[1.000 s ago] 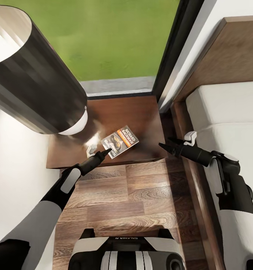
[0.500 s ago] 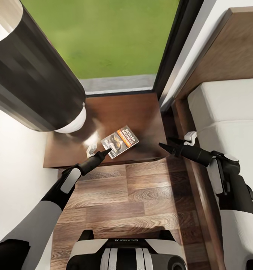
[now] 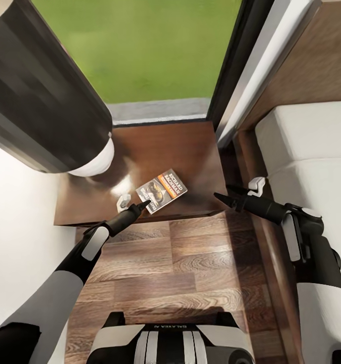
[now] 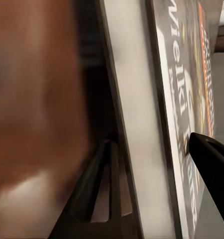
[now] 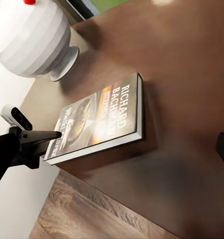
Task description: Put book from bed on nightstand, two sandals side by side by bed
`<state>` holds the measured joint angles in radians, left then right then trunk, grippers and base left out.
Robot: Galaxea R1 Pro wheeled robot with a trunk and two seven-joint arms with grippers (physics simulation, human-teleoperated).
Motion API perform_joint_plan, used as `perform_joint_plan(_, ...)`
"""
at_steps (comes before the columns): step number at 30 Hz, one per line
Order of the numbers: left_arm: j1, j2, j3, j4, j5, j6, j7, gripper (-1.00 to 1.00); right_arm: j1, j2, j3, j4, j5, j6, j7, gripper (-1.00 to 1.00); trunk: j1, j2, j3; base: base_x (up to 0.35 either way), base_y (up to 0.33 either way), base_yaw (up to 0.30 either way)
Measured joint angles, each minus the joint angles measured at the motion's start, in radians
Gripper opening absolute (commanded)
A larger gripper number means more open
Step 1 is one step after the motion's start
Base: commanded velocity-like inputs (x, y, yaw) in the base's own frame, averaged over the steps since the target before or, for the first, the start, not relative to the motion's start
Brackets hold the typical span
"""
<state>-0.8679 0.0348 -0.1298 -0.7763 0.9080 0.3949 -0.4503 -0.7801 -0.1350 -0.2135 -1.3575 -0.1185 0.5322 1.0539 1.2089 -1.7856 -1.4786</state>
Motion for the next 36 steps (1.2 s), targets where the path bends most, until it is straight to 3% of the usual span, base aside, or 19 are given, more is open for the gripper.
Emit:
perform_joint_plan(3,0.0,0.0,-0.001,-0.003,0.02,0.006,-0.004,-1.0,0.0,0.0,0.0,0.0,0.0,0.0,0.0,1.0,0.011,-0.021,-0.009,0.0,0.0,0.0)
perform_joint_plan(8,0.0,0.0,0.001,-0.002,0.021,0.006,-0.03,-1.0,0.0,0.0,0.0,0.0,0.0,0.0,0.0,1.0,0.031,-0.056,-0.025,0.0,0.0,0.0)
perform_joint_plan(10,0.0,0.0,-0.001,-0.028,0.021,0.017,-0.008,-1.0,0.0,0.0,0.0,0.0,0.0,0.0,0.0,1.0,0.038,-0.07,-0.031,0.0,0.0,0.0)
perform_joint_plan(21,0.0,0.0,-0.001,-0.031,0.019,0.012,-0.003,-1.0,0.0,0.0,-0.001,0.0,0.0,0.0,0.0,1.0,0.038,-0.07,-0.031,0.0,0.0,0.0)
perform_joint_plan(22,0.0,0.0,-0.001,-0.031,0.019,0.011,-0.003,1.0,0.0,0.0,-0.001,0.0,0.0,0.0,0.0,1.0,0.038,-0.07,-0.031,0.0,0.0,0.0)
perform_joint_plan(36,0.0,0.0,0.004,-0.03,0.017,0.013,-0.005,1.0,0.0,0.0,-0.001,0.0,0.0,0.0,0.0,1.0,0.038,-0.07,-0.031,0.0,0.0,0.0)
